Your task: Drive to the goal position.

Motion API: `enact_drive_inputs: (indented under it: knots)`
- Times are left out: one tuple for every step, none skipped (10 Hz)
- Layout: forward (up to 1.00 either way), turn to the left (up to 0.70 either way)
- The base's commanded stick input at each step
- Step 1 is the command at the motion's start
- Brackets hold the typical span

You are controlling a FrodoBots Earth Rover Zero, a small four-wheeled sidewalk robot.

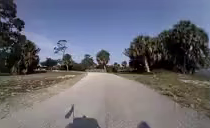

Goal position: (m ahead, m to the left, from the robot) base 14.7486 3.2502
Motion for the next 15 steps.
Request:
enact_drive_inputs:
  knots:
    - [1.00,0.03]
    - [1.00,0.03]
    - [1.00,0.03]
    - [1.00,0.03]
    - [1.00,0.03]
    - [1.00,0.03]
    - [1.00,0.03]
    - [1.00,0.03]
    - [1.00,0.03]
    - [1.00,0.03]
    - [1.00,0.03]
    - [1.00,0.03]
    - [1.00,0.03]
    - [1.00,0.03]
    - [1.00,0.03]
